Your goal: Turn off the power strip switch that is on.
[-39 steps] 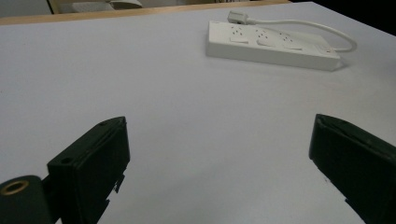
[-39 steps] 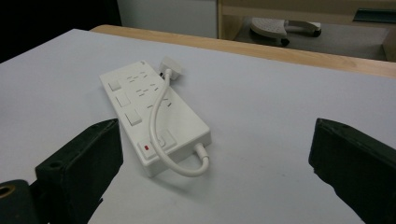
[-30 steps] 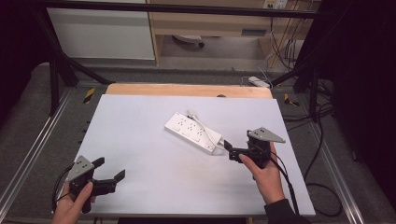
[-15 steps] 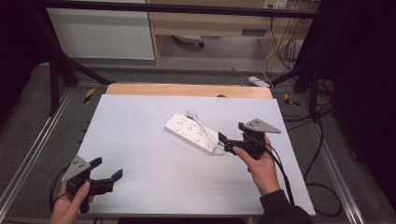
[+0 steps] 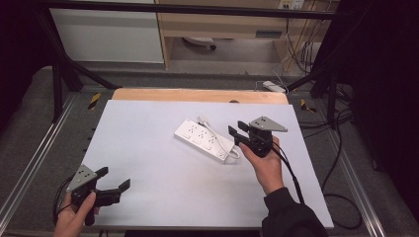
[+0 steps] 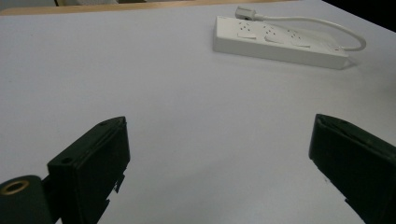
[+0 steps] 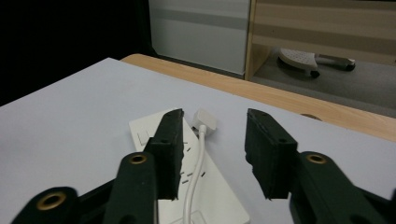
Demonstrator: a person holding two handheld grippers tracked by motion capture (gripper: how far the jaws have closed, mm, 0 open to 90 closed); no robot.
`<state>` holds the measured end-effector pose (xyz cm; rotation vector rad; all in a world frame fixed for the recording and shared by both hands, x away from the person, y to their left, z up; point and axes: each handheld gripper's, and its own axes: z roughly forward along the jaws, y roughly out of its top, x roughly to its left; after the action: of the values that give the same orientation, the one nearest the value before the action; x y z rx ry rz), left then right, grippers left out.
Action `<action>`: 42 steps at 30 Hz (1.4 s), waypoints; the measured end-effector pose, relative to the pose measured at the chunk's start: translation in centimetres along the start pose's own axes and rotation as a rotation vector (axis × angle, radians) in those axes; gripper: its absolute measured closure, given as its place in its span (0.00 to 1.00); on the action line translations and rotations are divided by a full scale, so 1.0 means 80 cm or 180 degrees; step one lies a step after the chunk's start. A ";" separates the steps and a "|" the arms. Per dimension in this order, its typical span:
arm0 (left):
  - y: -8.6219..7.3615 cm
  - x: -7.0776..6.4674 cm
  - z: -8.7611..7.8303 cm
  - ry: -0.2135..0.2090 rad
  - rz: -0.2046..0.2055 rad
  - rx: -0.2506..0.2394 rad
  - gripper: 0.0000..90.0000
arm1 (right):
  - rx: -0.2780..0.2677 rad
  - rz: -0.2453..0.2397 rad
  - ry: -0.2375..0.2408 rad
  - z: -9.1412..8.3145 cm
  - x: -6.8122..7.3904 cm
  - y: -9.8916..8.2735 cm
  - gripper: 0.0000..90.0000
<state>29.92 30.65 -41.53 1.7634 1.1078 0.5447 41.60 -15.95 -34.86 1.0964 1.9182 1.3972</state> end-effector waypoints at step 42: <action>-0.001 -0.002 0.002 -0.0021 0.0046 0.0041 0.06 | 0.0062 -0.0113 0.0181 0.080 0.024 -0.012 1.00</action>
<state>29.93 30.46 -41.65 1.7843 1.0969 0.5415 45.33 -11.12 -37.78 1.0370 1.9856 1.4070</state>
